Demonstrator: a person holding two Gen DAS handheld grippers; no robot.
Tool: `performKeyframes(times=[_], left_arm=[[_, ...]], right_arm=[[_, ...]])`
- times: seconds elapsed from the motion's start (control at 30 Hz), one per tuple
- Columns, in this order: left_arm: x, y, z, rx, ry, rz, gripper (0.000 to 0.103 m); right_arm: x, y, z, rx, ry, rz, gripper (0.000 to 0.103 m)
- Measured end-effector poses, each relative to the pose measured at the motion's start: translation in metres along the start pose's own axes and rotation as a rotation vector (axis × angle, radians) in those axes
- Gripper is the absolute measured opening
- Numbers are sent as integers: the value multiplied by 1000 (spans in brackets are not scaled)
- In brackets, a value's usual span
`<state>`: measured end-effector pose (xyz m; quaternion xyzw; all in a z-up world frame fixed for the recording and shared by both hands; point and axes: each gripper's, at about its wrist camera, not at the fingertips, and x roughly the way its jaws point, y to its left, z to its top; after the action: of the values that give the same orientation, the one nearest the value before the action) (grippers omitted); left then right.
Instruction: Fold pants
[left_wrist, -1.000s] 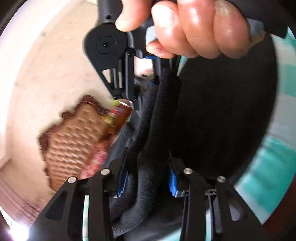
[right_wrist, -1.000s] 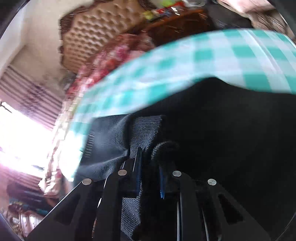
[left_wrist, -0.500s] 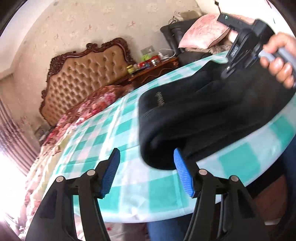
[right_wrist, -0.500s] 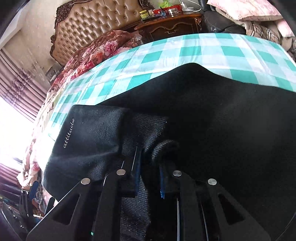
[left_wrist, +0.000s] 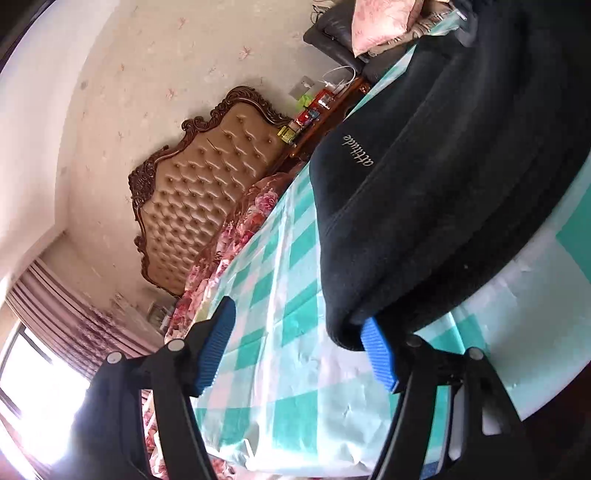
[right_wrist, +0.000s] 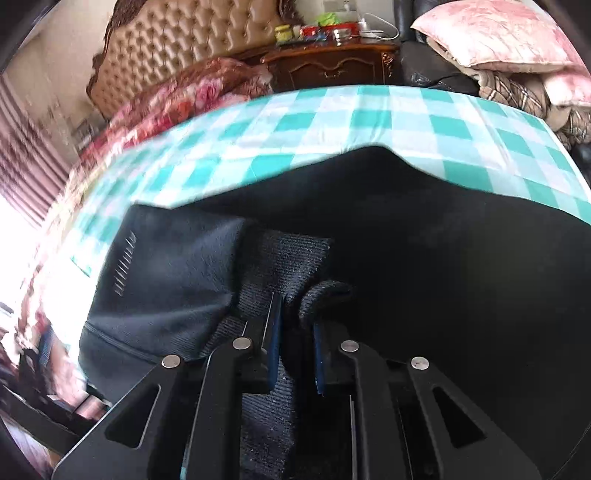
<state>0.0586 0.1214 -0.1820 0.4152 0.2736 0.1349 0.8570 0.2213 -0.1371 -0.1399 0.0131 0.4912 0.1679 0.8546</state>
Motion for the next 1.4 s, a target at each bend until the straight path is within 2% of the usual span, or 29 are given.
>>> performKeyframes(times=[0.03, 0.1, 0.13, 0.2, 0.27, 0.33, 0.37, 0.4, 0.53, 0.6, 0.63, 0.67, 0.7, 0.77, 0.8, 0.87, 0.93, 0.97, 1.03, 1.07, 1.13, 1.17, 1.23, 1.27, 1.3, 1.4], left_arm=[[0, 1, 1, 20, -8, 0, 67], [-1, 11, 4, -14, 10, -69, 68], [-4, 21, 4, -71, 21, -117, 68], [-17, 46, 3, -213, 38, -273, 68], [-35, 76, -4, -362, 28, -438, 61], [-41, 103, -7, -501, 22, -548, 43], [-42, 109, -3, -534, 15, -556, 39], [-40, 118, 7, -558, 0, -560, 34], [-21, 133, 69, -634, -72, -616, 33], [11, 118, 109, -622, -26, -725, 34], [35, 104, 128, -623, 24, -769, 35], [53, 94, 136, -626, 73, -772, 35], [75, 79, 141, -619, 158, -770, 35], [123, 45, 137, -608, 405, -765, 33], [122, 44, 138, -625, 383, -747, 33], [111, 38, 147, -574, 379, -697, 34], [105, 35, 153, -563, 378, -666, 34], [101, 39, 153, -580, 373, -678, 35], [85, 55, 137, -650, 328, -678, 35], [69, 70, 129, -697, 283, -649, 35], [50, 85, 110, -772, 252, -624, 35], [37, 93, 95, -843, 235, -614, 35], [28, 94, 78, -892, 226, -615, 35], [25, 86, 72, -873, 236, -635, 35], [22, 69, 66, -801, 269, -656, 36], [14, 57, 62, -739, 245, -630, 36]], right_arm=[[3, 0, -3, -10, -8, -16, 14], [4, -5, -7, 20, -23, -18, 14], [3, -6, -7, 24, -23, -25, 14], [2, -7, -6, 15, -30, -43, 14], [2, -10, -4, 10, -39, -28, 14], [-2, -10, -2, 4, -70, -21, 14], [-4, -10, 0, 2, -91, -27, 14], [-6, -9, 3, -3, -112, -30, 14], [-3, -8, 9, 5, -97, -24, 14], [-7, -12, 7, 14, -100, -14, 15], [-14, -18, 6, 38, -118, -33, 25], [-20, -24, 5, 62, -134, -59, 35], [-26, -29, 5, 92, -154, -98, 41], [-40, -32, -2, 118, -174, -111, 41], [-46, -24, -7, 99, -176, -96, 41], [-61, 0, -21, 32, -223, -60, 41], [-70, 24, -34, -20, -265, -13, 49], [-68, 33, -39, -34, -260, -2, 50], [-56, 46, -52, -75, -206, -5, 50], [-48, 49, -59, -93, -185, -13, 50], [-29, 44, -71, -98, -156, -17, 52], [-28, 41, -75, -95, -171, 4, 52], [-28, 41, -75, -117, -172, 13, 52], [-28, 41, -75, -117, -170, 16, 52], [-27, 40, -74, -110, -168, 20, 52], [-27, 43, -79, -116, -168, 7, 52]])
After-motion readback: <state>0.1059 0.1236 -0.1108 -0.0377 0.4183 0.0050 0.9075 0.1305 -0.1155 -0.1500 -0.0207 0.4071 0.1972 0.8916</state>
